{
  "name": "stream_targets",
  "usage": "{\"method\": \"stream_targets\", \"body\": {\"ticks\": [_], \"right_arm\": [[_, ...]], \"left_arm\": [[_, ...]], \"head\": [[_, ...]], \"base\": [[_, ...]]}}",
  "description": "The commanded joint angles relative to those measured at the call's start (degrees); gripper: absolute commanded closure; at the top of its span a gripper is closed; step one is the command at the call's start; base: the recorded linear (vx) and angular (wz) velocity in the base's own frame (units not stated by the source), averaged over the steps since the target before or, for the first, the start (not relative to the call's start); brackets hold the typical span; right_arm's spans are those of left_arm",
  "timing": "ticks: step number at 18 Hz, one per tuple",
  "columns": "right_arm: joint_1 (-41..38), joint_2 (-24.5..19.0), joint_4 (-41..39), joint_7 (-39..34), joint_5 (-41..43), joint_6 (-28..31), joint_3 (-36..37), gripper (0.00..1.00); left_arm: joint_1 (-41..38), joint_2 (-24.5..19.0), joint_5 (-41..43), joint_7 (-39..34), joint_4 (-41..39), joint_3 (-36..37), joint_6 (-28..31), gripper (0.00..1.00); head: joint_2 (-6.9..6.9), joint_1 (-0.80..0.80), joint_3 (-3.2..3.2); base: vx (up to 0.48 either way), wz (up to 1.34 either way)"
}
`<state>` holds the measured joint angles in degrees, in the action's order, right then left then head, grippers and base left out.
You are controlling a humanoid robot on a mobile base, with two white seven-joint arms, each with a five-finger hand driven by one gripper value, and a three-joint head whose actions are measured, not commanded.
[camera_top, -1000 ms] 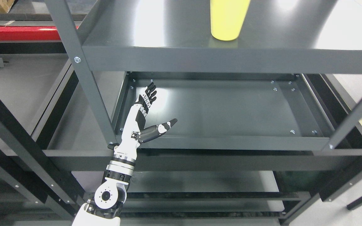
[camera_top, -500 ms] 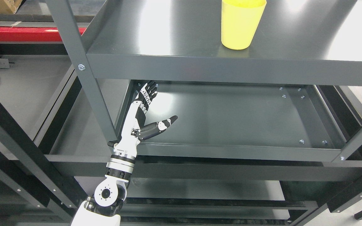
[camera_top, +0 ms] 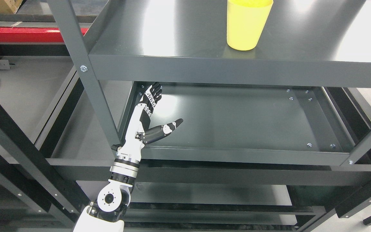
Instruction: Place yellow IKEA cup on middle right shelf
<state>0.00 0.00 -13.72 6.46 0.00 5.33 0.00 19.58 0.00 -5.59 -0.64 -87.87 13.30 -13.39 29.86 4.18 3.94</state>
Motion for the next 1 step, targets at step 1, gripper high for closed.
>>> {"method": "stream_targets", "body": {"ticks": [1], "right_arm": [[-0.8,1.0,0.0,0.2,1.4,0.0,-1.0,0.01]], "left_arm": [[0.0,-1.0,0.0,0.1,0.1,0.2,0.0,0.01]], "head": [[0.00,0.00,0.00]], "base": [[0.000,0.00]]}}
